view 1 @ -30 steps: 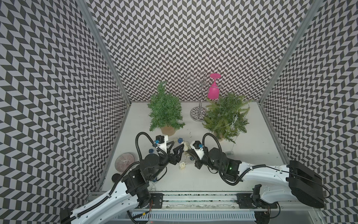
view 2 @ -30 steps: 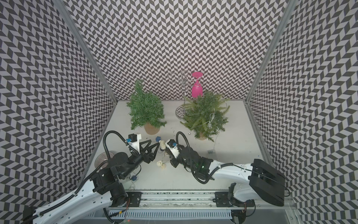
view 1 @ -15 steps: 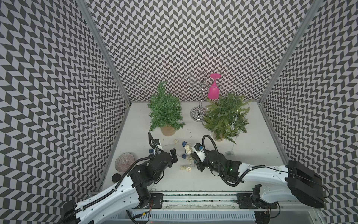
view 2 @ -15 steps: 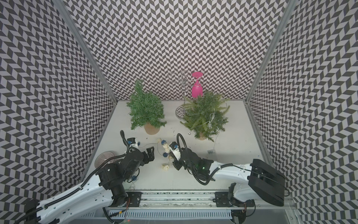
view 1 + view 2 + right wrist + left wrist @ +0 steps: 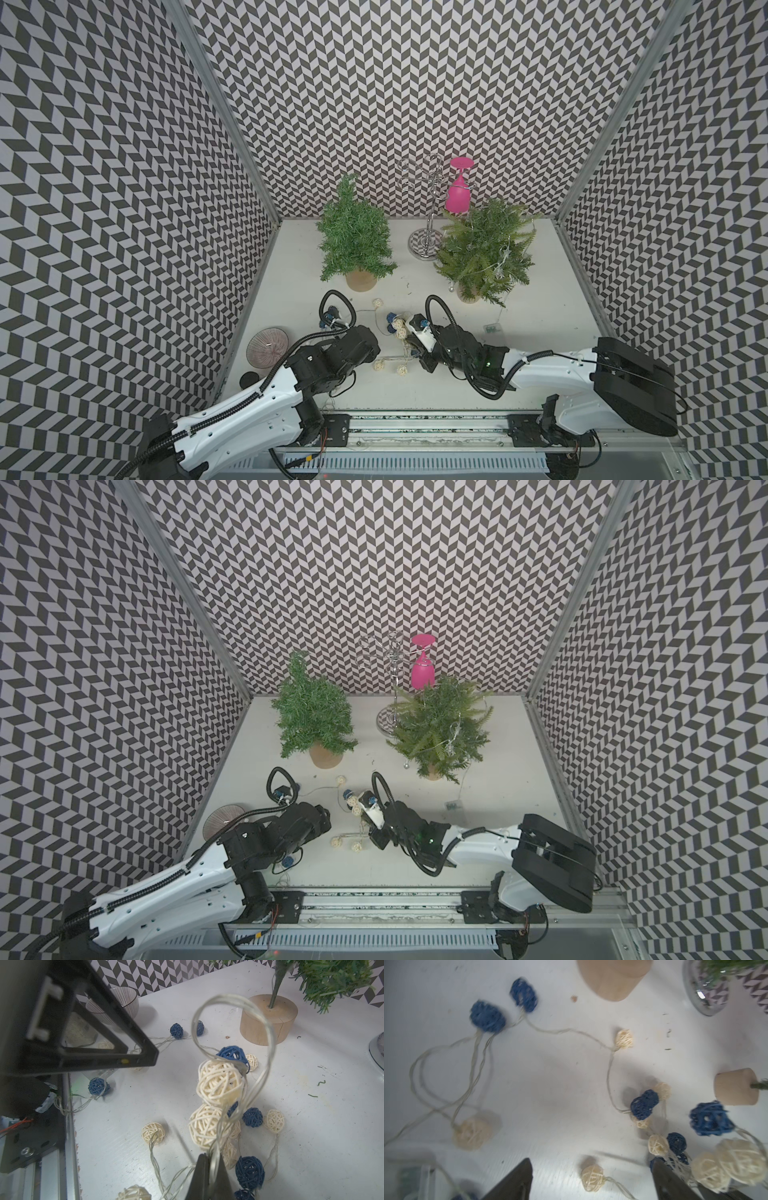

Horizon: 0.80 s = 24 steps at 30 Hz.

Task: Wrap string light around the christmas tree
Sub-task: Place the light string at the center of the board.

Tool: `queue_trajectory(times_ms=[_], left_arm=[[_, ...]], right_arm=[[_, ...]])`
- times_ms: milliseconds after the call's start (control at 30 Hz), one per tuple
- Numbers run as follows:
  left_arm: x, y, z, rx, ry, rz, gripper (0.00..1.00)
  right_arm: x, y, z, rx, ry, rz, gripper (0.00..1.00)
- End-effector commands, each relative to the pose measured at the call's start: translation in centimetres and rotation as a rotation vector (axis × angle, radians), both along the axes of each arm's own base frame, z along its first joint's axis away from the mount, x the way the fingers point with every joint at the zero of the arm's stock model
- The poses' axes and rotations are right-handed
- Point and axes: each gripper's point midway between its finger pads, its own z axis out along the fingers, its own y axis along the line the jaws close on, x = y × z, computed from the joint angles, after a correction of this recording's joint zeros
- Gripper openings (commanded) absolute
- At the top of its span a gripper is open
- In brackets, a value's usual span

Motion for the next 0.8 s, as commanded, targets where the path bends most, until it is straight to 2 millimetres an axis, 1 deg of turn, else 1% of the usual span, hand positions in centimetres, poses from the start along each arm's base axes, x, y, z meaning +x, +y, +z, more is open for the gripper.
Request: queue_trajectory(times_ms=[0,67,133,200,233,333,400,500,567,633,700,767], left_arm=[[-4.4,3.3,-2.5,0.026,0.231,0.180,0.82],[-5.0,2.9,-3.1,-0.014,0.253,0.186,0.81],[-5.9,3.1,-4.0,-0.037,0.287,0.205,0.81],[-6.3,3.8,-4.2,-0.027,0.289,0.234,0.81],[-6.5,4.7,-4.2,-0.003,0.284,0.262,0.81],[-5.8,5.4,-4.1,0.001,0.229,0.286,0.82],[-5.7,5.7,-4.5,0.007,0.216,0.311,0.81],[-5.3,5.9,-5.3,0.001,0.196,0.329,0.77],[-4.6,5.1,-5.5,-0.046,0.172,0.317,0.71],[-4.2,4.6,-5.6,-0.073,0.153,0.304,0.62],[-4.0,5.1,-5.9,-0.059,0.148,0.320,0.61],[-3.5,5.6,-6.1,-0.035,0.142,0.323,0.63]], right_arm=[[-0.2,0.8,0.9,0.041,-0.030,0.029,0.03],[-0.3,0.7,1.0,0.042,-0.030,0.034,0.03],[-0.4,0.4,1.4,0.054,-0.037,0.034,0.03],[-0.5,0.0,1.7,0.071,-0.044,0.028,0.03],[-0.6,-0.2,1.9,0.076,-0.045,0.028,0.04],[-1.0,-0.5,2.3,0.093,-0.048,0.039,0.04],[-1.3,-0.6,2.5,0.106,-0.048,0.047,0.04],[-1.5,-1.0,2.8,0.123,-0.052,0.049,0.04],[-1.5,-1.1,2.9,0.130,-0.056,0.048,0.04],[-1.4,-1.1,2.8,0.124,-0.057,0.043,0.04],[-1.4,-1.1,2.8,0.122,-0.058,0.043,0.04],[-1.4,-1.2,2.6,0.121,-0.057,0.043,0.04]])
